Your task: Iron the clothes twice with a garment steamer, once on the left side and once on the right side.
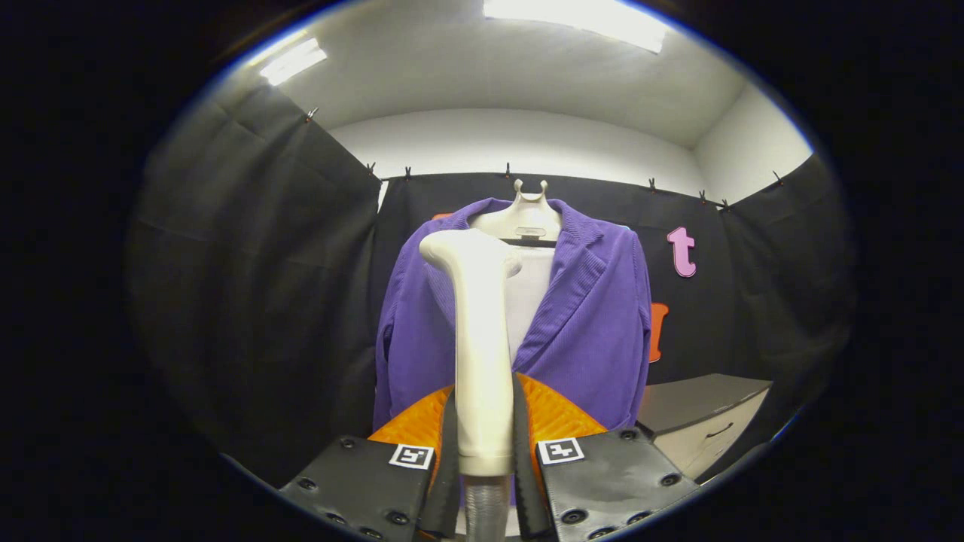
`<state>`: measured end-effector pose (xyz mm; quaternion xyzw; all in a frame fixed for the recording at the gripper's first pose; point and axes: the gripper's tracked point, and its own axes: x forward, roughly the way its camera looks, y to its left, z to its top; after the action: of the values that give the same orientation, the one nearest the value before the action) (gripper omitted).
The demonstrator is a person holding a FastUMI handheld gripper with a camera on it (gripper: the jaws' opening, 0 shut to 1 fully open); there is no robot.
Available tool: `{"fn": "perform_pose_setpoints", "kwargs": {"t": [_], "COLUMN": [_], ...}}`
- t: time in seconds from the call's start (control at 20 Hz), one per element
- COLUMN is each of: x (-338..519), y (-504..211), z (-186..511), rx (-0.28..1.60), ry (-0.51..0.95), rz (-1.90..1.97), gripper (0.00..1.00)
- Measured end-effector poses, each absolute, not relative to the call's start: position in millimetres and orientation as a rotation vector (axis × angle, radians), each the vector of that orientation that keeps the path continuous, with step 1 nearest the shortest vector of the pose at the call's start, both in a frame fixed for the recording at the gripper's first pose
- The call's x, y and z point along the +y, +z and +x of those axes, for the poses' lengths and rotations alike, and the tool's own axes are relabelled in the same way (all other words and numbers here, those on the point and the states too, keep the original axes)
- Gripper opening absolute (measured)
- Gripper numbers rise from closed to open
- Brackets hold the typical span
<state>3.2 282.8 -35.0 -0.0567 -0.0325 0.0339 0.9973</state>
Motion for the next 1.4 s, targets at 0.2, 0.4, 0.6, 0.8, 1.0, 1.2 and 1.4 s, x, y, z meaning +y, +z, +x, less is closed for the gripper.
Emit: {"fn": "perform_pose_setpoints", "kwargs": {"t": [0.2,0.4,0.6,0.8,1.0,1.2,1.4], "x": [299,305,305,304,303,301,300], "y": [-46,-61,-82,-86,-90,-97,-110], "z": [21,35,50,52,53,50,45], "rx": [-0.047,-0.020,0.023,0.014,0.013,0.023,0.039], "ry": [0.091,0.084,0.073,0.060,0.056,0.058,0.056], "rz": [-0.114,-0.120,-0.123,-0.147,-0.156,-0.161,-0.160], "gripper": [0.37,0.37,0.37,0.37,0.37,0.37,0.37]}}
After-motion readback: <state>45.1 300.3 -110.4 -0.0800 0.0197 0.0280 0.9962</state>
